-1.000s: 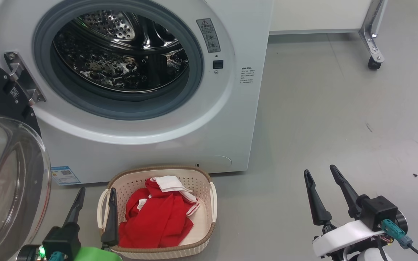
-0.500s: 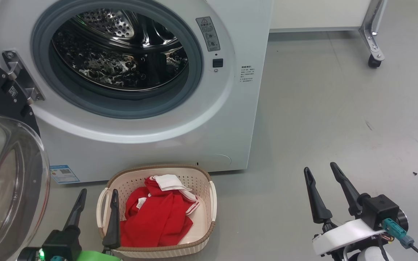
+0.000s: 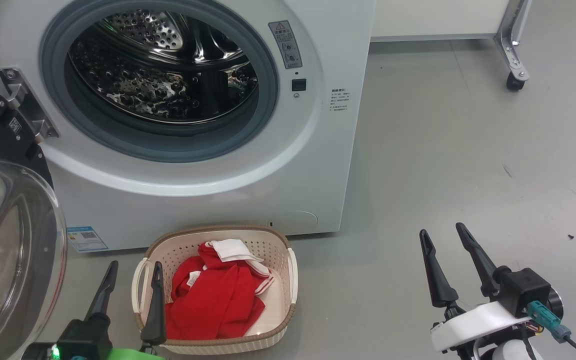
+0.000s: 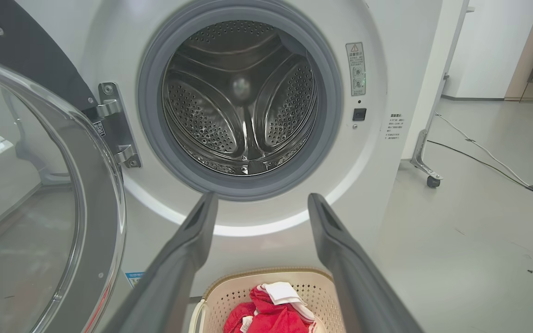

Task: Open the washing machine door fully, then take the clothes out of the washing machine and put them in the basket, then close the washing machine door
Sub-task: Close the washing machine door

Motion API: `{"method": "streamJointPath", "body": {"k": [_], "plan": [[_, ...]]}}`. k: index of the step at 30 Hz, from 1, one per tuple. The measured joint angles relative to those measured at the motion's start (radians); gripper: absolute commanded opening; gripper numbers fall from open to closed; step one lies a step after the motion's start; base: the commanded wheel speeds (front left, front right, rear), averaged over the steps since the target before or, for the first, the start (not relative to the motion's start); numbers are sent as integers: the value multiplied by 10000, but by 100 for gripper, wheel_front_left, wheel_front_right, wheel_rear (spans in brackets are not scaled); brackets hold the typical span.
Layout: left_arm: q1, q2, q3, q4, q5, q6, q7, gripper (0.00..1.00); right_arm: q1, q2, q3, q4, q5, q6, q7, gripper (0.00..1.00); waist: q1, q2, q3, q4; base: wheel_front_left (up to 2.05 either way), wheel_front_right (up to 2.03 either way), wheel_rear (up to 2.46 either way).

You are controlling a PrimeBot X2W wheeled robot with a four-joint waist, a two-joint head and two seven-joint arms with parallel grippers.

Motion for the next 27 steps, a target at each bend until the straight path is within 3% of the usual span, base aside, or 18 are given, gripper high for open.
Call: {"method": "streamJointPath", "body": {"k": [27], "plan": [[236,29,-81,-579,86,98,265,100,2,10,15,-6,0,0,0,100,0,0,-64,-97,-67,67,0]]}}
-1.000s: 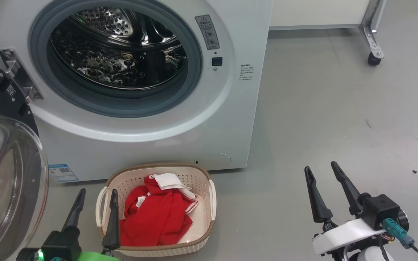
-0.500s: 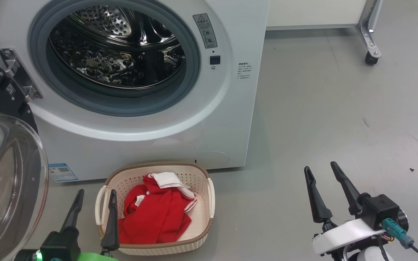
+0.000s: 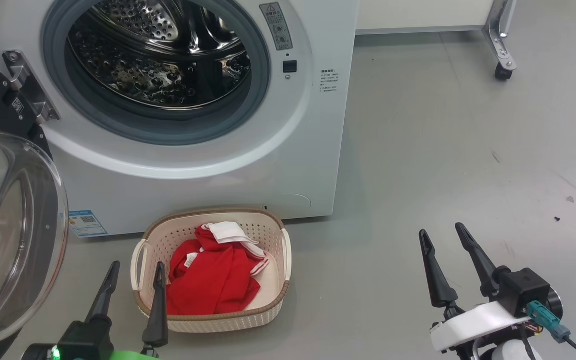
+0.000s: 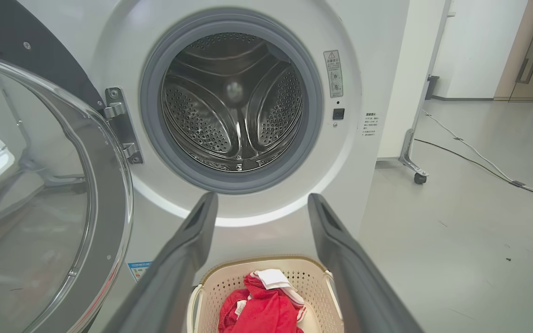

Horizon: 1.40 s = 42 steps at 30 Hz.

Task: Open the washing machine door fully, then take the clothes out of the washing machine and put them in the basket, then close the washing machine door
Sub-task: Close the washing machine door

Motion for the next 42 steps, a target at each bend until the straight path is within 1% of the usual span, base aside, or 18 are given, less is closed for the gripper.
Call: {"method": "streamJointPath", "body": {"k": [12,30,37,42], "plan": [[41,25,4,-115,0,0,71,100,15,0,13,0,13,-12,0,100,0,0,-68,-18,-39,39,0],[100,148,-17,-408,105,8,161,100,143,0,15,-63,42,-36,0,100,0,0,-9,-20,-2,2,0],[99,151,-96,-477,107,6,163,100,143,4,-40,-109,42,-98,0,100,0,0,145,95,0,0,0],[86,151,-159,-479,169,6,163,100,148,2,-178,-159,42,-102,0,100,0,0,175,315,0,0,0]]}}
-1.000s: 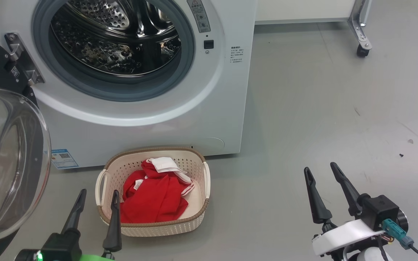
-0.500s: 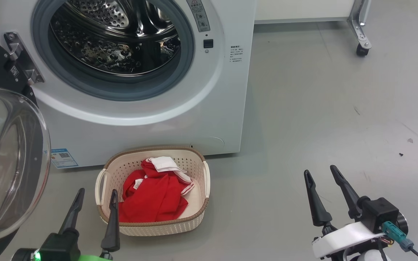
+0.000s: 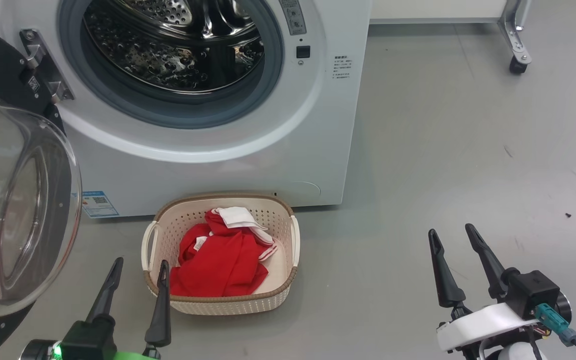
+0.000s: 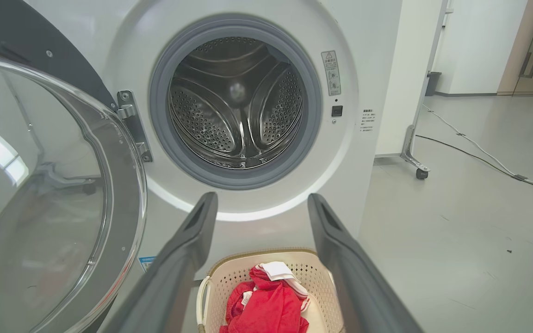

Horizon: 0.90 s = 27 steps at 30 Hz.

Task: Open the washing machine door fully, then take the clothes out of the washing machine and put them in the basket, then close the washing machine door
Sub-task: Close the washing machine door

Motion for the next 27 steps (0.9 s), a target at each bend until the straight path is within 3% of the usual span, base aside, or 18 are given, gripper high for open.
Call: {"method": "streamJointPath", "body": {"k": [12,27], "plan": [[7,-19,138,-8,-6,132,-107,100,5,-240,48,-36,-92,23,0,100,0,0,44,1095,0,0,0],[362,-151,627,-155,-105,301,-445,100,-69,-311,485,268,-148,198,0,100,0,0,22,3287,0,0,0]]}}
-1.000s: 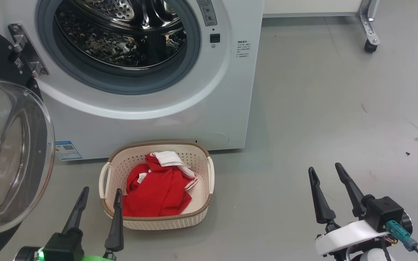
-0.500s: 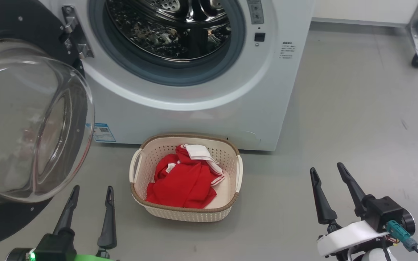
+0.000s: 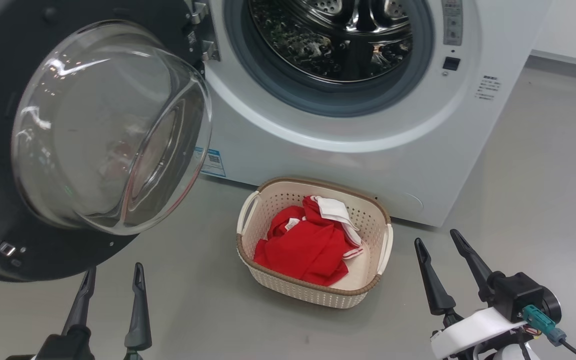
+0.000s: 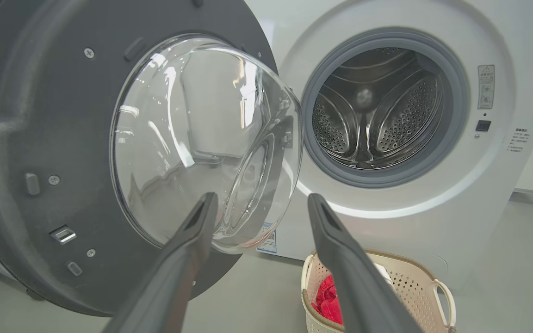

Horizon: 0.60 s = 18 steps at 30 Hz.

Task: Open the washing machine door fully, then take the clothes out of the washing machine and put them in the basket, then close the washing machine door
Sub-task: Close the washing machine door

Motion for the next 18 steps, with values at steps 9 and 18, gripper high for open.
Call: {"method": "streamJointPath", "body": {"k": [9,18], "plan": [[-1,-15,-295,33,0,8,17,100,62,23,-345,-52,71,-67,0,100,0,0,-81,1280,0,0,0],[0,-15,-77,29,-10,8,17,100,60,90,-58,-36,71,-56,0,100,0,0,-178,2135,0,0,0]]}}
